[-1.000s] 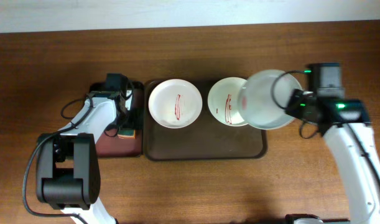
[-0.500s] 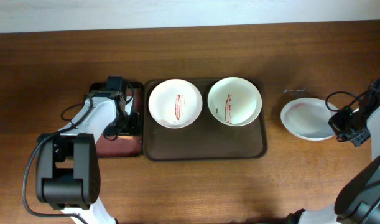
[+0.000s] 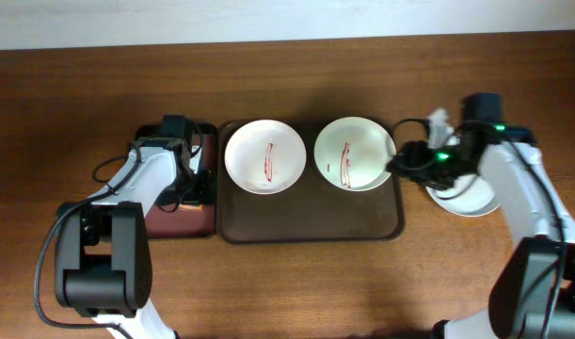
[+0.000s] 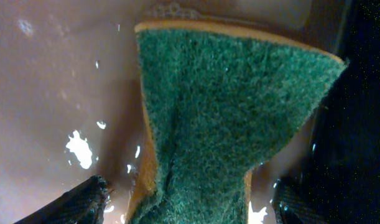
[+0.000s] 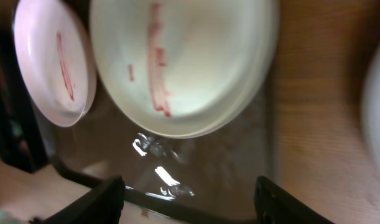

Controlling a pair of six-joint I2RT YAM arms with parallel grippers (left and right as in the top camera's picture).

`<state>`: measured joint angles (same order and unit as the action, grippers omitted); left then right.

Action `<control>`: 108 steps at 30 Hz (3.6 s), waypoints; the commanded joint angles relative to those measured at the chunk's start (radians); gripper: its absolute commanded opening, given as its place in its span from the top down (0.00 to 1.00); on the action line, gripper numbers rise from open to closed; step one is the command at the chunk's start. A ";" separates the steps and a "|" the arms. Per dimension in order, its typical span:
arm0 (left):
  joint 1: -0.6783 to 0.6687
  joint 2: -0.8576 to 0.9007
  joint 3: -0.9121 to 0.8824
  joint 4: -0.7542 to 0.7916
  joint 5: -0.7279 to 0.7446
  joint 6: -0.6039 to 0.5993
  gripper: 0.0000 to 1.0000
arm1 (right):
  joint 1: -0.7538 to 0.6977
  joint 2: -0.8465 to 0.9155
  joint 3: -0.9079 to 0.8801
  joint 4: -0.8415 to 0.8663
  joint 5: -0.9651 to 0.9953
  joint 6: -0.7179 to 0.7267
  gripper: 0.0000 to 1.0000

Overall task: Clean dirty plates on tray and stack at the side
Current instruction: 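Move the right gripper to the left plate and pull it toward center, then lift the sponge from the small tray with the left gripper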

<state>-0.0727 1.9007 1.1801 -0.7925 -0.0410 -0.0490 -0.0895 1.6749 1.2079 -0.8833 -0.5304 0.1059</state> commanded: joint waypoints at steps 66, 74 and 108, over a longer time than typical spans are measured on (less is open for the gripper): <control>-0.003 -0.068 0.028 -0.028 0.064 -0.070 0.46 | 0.592 0.243 0.009 0.101 0.433 0.436 0.96; -0.003 -0.068 -0.019 0.060 0.063 -0.069 1.00 | 0.592 0.243 0.009 0.100 0.430 0.436 0.96; 0.074 -0.644 0.082 0.112 0.221 -0.018 1.00 | 0.592 0.243 0.009 0.093 0.430 0.433 0.96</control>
<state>-0.0040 1.3025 1.2411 -0.6926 0.1619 -0.0681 0.4992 1.9232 1.2270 -0.7715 -0.1406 0.5640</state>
